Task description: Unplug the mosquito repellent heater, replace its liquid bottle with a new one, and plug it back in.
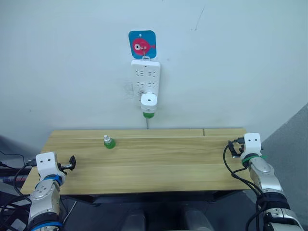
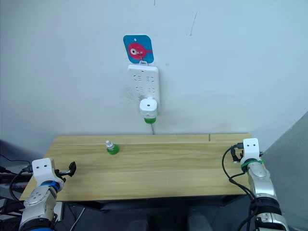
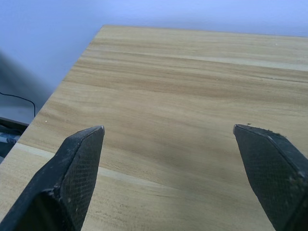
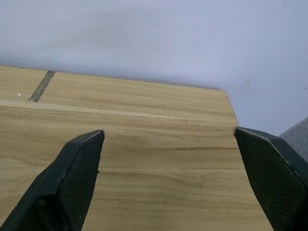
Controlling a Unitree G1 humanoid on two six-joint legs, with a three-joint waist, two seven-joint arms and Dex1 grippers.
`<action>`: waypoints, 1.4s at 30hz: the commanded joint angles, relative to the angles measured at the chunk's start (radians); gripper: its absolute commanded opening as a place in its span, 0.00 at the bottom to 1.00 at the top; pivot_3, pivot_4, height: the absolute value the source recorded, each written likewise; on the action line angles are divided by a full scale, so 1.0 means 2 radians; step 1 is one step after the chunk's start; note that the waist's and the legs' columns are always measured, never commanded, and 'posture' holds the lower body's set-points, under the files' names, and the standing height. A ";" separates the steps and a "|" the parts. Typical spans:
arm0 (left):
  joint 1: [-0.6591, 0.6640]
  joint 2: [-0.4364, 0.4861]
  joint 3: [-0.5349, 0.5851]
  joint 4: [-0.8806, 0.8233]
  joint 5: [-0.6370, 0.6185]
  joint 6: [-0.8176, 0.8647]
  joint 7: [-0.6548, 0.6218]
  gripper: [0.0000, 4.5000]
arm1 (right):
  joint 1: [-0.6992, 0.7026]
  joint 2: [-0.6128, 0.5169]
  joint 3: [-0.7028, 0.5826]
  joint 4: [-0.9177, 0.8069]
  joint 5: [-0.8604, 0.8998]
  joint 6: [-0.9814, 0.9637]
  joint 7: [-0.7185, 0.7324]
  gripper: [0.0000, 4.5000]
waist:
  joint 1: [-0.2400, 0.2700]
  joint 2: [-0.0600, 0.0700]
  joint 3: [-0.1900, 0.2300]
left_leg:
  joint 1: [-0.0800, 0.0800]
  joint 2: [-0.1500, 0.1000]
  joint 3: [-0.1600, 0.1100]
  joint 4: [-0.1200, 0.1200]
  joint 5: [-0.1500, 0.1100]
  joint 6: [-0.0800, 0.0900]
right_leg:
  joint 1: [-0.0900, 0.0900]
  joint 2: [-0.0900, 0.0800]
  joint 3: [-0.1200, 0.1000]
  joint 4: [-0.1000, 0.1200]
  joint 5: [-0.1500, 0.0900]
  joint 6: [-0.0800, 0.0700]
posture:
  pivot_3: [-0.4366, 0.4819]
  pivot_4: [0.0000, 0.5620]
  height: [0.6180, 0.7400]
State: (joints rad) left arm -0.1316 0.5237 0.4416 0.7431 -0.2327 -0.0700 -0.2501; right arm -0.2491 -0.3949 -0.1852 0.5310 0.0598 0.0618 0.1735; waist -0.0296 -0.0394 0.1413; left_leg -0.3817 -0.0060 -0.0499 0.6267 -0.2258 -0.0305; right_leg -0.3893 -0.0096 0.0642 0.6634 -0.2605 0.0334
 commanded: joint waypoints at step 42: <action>-0.127 0.090 -0.091 -0.365 -0.156 0.272 -0.245 0.74 | -0.135 -0.009 0.106 -0.448 0.163 0.314 0.182 1.00 | -0.003 0.005 0.007 | -0.001 0.000 -0.001 0.001 0.000 0.000 | 0.000 0.002 0.000 0.000 -0.002 0.002 | 0.45 0.27 1.00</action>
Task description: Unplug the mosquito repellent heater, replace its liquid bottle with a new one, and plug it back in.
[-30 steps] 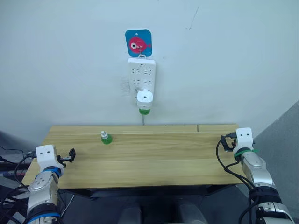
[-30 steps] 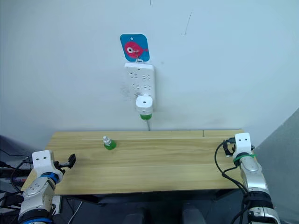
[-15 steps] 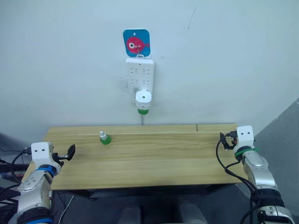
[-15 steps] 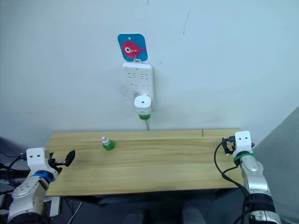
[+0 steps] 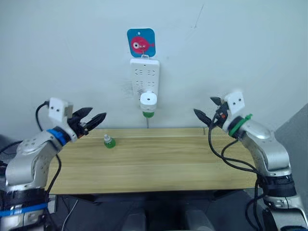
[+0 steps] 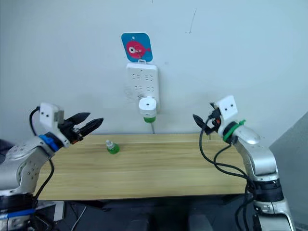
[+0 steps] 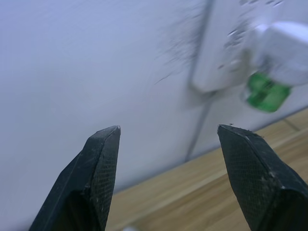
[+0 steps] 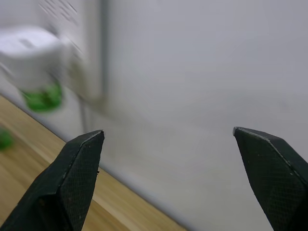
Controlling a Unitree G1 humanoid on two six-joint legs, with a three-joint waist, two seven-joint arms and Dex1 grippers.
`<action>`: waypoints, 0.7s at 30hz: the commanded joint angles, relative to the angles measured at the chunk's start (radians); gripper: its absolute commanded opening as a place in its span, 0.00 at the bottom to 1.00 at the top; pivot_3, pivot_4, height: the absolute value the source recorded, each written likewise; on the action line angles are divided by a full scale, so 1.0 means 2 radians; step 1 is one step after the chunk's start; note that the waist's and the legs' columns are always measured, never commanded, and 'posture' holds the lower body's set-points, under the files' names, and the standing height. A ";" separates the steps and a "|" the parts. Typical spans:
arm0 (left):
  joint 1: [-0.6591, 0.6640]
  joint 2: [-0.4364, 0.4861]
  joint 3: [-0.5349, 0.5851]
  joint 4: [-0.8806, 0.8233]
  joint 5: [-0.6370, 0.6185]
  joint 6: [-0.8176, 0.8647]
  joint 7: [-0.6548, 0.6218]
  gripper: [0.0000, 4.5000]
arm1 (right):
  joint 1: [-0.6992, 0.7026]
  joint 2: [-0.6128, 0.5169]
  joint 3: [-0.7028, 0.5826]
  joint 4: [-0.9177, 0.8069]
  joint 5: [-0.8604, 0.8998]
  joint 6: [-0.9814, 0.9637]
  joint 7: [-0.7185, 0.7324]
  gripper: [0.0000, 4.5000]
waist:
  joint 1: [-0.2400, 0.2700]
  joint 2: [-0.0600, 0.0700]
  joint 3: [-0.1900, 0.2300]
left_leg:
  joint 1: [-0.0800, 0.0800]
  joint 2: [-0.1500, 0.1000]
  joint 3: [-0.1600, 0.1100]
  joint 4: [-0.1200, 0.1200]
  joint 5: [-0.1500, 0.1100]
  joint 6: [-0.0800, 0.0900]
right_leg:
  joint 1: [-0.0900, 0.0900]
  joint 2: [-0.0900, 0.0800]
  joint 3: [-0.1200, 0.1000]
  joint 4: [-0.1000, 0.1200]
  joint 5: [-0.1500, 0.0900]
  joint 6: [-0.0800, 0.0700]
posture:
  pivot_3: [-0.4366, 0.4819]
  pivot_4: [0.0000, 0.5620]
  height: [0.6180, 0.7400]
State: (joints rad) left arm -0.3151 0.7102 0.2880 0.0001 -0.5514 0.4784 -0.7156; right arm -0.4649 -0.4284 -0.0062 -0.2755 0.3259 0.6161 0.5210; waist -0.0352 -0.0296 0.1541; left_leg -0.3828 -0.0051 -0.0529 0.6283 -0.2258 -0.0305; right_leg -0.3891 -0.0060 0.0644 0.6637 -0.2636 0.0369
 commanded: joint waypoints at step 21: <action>-0.308 -0.081 -0.119 0.368 0.136 -0.183 -0.131 0.74 | -0.067 0.073 0.085 -0.078 -0.009 0.083 -0.058 1.00 | -0.010 -0.001 0.011 | -0.010 0.000 0.000 0.001 0.000 0.000 | -0.010 0.000 -0.002 0.002 0.002 -0.001 | 0.37 0.35 1.00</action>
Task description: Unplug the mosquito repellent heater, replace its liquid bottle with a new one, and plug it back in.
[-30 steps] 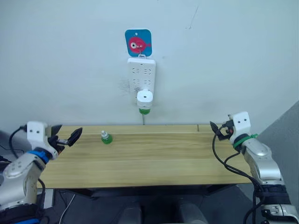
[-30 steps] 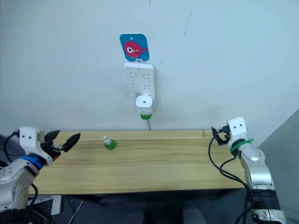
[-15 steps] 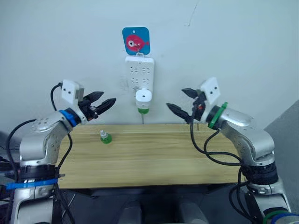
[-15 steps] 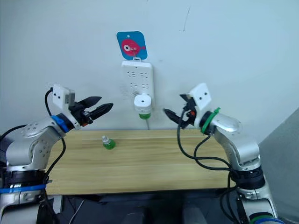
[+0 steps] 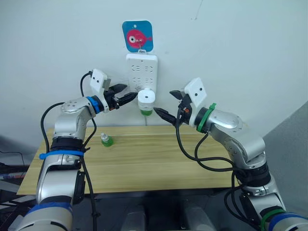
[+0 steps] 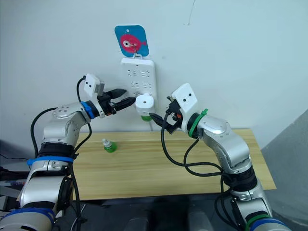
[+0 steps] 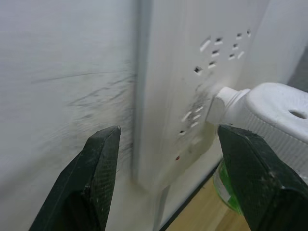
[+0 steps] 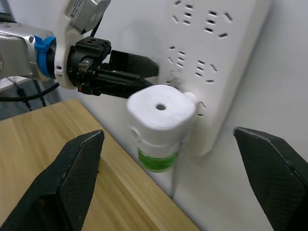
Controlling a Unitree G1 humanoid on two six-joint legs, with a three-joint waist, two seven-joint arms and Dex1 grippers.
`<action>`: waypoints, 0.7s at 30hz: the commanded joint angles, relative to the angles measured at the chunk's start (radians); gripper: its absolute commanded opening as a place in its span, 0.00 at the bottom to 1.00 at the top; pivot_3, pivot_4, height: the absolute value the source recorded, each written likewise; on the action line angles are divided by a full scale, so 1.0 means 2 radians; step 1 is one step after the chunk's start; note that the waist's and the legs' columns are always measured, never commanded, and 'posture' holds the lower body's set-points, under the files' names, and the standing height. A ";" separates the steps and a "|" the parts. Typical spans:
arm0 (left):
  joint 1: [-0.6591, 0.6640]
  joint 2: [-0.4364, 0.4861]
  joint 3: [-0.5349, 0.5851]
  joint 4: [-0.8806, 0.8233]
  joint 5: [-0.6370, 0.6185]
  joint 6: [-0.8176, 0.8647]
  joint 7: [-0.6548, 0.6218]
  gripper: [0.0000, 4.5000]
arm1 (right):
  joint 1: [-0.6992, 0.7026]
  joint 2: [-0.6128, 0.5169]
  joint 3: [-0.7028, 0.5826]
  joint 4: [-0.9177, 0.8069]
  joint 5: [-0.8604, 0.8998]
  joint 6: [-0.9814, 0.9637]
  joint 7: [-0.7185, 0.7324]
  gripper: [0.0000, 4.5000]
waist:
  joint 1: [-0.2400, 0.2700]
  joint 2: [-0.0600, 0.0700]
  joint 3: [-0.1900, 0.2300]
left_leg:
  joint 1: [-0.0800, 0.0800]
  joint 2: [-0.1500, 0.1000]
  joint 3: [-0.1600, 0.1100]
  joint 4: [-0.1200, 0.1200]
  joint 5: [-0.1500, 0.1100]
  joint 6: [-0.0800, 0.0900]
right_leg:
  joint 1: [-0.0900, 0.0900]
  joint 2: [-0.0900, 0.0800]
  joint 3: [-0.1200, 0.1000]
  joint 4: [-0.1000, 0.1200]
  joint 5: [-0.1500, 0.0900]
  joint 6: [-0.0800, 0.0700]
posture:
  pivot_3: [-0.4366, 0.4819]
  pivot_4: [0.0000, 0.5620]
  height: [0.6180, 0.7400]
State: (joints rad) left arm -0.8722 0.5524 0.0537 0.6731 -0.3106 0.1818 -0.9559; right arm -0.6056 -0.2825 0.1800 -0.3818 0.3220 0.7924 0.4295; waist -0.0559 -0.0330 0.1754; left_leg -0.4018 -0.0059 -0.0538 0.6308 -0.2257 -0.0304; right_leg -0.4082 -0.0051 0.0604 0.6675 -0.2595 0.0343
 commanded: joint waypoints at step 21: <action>-0.095 -0.040 -0.012 0.098 0.050 -0.083 -0.124 0.40 | 0.045 0.018 -0.025 -0.024 -0.034 -0.014 -0.072 1.00 | -0.012 0.001 0.010 | -0.009 0.000 -0.003 0.007 0.000 0.000 | -0.006 0.001 -0.007 0.006 0.000 0.000 | 0.33 0.35 1.00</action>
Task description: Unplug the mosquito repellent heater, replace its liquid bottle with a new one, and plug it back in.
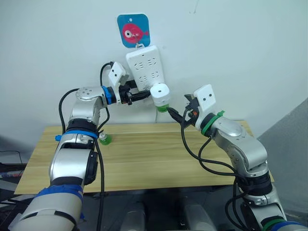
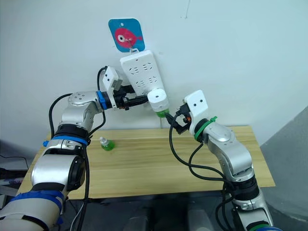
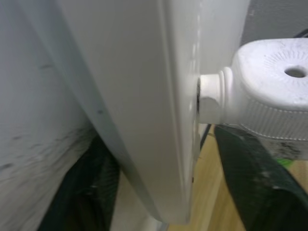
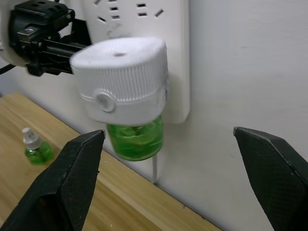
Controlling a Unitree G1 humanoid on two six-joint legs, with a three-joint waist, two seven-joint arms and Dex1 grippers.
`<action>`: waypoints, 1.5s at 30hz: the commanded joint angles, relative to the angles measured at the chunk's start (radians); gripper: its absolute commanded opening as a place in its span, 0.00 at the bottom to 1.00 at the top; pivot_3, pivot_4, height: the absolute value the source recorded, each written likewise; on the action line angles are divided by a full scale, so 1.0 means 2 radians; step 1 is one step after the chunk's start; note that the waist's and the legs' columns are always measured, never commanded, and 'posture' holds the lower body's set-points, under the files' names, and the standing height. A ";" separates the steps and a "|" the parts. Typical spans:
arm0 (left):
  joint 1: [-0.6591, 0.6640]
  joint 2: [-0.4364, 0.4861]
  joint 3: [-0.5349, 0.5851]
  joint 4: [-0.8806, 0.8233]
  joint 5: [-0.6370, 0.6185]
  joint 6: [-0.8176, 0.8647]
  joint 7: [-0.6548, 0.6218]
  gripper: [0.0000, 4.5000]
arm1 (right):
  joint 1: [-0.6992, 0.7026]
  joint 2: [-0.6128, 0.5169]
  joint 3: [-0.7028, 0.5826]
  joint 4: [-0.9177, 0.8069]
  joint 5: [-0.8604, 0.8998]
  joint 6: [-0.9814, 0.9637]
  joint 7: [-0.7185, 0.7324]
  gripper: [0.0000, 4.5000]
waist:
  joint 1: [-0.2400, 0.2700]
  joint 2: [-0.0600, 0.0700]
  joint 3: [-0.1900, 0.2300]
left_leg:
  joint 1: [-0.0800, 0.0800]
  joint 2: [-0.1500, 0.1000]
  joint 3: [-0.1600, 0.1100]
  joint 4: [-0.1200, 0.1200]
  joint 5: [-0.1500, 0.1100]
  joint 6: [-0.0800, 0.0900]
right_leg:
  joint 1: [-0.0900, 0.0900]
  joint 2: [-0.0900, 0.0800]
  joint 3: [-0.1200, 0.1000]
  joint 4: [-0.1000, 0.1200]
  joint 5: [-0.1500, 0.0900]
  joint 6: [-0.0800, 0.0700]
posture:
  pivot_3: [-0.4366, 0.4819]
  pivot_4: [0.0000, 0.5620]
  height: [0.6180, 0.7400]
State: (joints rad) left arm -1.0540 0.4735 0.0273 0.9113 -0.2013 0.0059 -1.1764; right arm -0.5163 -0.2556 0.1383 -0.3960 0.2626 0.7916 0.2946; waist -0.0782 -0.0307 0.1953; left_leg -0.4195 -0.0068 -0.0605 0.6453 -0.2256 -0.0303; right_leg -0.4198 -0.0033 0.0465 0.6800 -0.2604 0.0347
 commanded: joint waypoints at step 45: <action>0.024 0.027 0.023 -0.038 0.003 0.019 0.062 0.39 | -0.010 0.032 0.012 -0.061 -0.007 -0.003 0.022 0.66 | -0.003 0.000 0.001 | 0.002 0.001 -0.006 0.000 0.001 0.001 | 0.002 0.000 -0.002 0.000 0.000 -0.001 | 0.38 0.33 1.00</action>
State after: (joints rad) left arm -1.0178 0.4921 0.0468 0.8539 -0.2197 0.0603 -1.1345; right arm -0.5201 -0.1850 0.1797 -0.5004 0.2499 0.8002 0.3352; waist -0.0839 -0.0297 0.1963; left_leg -0.4154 -0.0057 -0.0718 0.6461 -0.2238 -0.0289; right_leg -0.4155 -0.0028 0.0417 0.6809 -0.2595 0.0328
